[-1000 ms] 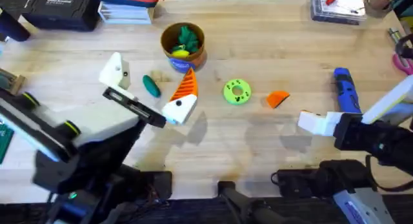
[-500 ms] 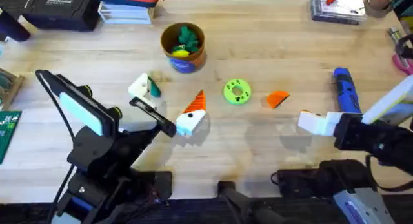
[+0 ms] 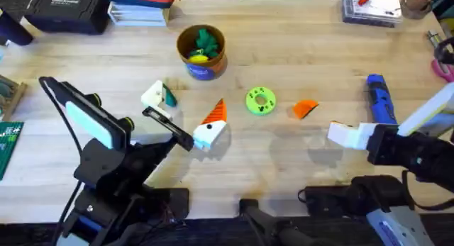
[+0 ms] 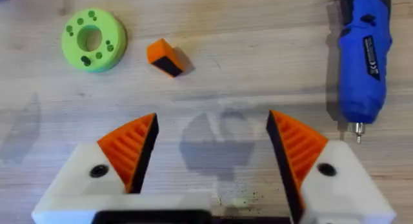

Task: Pick up the gripper from the table and insert it into the empty holder that is missing its gripper. Then pick up a screw, insert it into the mounting hole, and use the screwdriver to tighten it. Finally, clean up the table by picking up the vegetable and placing it into the bucket.

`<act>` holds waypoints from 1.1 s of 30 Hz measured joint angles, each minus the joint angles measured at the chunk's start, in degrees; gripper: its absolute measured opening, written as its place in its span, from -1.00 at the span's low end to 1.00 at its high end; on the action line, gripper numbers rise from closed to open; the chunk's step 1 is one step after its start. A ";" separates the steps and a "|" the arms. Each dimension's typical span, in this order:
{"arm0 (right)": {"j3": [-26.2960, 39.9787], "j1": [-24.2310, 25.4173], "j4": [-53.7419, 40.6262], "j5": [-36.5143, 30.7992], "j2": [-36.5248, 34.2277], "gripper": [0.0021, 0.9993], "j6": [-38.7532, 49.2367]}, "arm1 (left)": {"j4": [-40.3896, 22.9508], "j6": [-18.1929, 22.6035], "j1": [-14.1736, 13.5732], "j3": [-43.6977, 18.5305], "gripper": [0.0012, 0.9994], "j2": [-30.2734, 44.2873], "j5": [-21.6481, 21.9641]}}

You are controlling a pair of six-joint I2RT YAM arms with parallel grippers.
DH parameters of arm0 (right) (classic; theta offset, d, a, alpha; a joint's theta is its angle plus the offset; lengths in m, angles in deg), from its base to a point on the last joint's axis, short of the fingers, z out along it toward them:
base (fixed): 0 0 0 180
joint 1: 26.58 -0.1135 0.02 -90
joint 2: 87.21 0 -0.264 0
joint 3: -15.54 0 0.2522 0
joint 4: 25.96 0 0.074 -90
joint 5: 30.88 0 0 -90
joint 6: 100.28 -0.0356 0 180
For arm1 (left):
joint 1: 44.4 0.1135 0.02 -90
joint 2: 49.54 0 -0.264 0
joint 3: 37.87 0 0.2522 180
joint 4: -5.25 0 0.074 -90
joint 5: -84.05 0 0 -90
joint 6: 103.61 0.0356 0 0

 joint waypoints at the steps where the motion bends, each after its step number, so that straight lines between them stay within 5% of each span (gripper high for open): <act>1: 0.00 0.00 0.00 0.00 -0.01 0.99 0.00 | 0.00 0.00 0.00 0.00 0.98 0.00 0.00; 15: 0.00 0.00 0.00 0.00 -0.01 0.99 0.00 | 0.20 -0.68 0.00 0.00 0.98 0.00 -2.14; 27: 0.00 0.00 0.00 0.00 0.01 0.99 -0.01 | 0.68 -2.36 0.00 0.00 0.98 0.00 -29.59; 33: 0.00 0.00 0.11 0.00 0.01 0.99 0.00 | 0.26 -2.36 0.00 0.00 0.98 0.00 -36.09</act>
